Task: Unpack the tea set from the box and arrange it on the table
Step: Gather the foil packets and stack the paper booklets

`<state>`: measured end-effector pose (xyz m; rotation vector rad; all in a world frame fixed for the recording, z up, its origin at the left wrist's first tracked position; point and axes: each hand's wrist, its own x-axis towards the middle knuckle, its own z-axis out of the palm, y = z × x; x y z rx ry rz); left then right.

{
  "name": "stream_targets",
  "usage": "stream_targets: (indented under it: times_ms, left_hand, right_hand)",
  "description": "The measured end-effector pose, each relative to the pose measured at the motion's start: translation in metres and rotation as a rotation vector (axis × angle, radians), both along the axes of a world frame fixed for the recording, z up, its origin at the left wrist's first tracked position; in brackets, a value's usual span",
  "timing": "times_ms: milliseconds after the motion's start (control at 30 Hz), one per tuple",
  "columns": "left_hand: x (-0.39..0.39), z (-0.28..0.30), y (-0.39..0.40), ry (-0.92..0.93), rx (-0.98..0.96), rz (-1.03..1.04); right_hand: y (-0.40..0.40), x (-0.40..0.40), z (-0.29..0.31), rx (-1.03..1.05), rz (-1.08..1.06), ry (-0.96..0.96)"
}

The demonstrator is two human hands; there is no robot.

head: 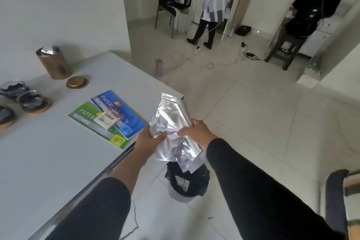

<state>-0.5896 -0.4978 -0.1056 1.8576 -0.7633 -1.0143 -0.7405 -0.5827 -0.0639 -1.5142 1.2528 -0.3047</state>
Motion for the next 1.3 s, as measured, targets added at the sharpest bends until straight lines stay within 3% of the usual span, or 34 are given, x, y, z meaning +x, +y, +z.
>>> stream_targets:
  times_ms: [167,400,733,1067,1300]
  left_hand:
    - [-0.013,-0.012,-0.047,-0.046,0.033,-0.12]
    - [-0.025,-0.039,-0.107,0.035,0.063,-0.192]
    - [-0.06,-0.122,-0.16,-0.028,0.274,-0.224]
    - [-0.065,-0.251,-0.182,-0.045,0.434,-0.147]
    - [-0.062,-0.338,-0.173,-0.285,0.455,-0.485]
  right_hand:
    - [-0.03,-0.023,-0.017,0.03,-0.09,0.046]
    - [-0.07,-0.038,-0.048,0.063,-0.245,0.044]
    - [-0.097,-0.067,-0.159,0.157,-0.451,0.033]
    - [-0.117,-0.073,-0.306,0.236,-0.448,0.105]
    - [-0.109,-0.079,-0.395,0.33,-0.246,0.278]
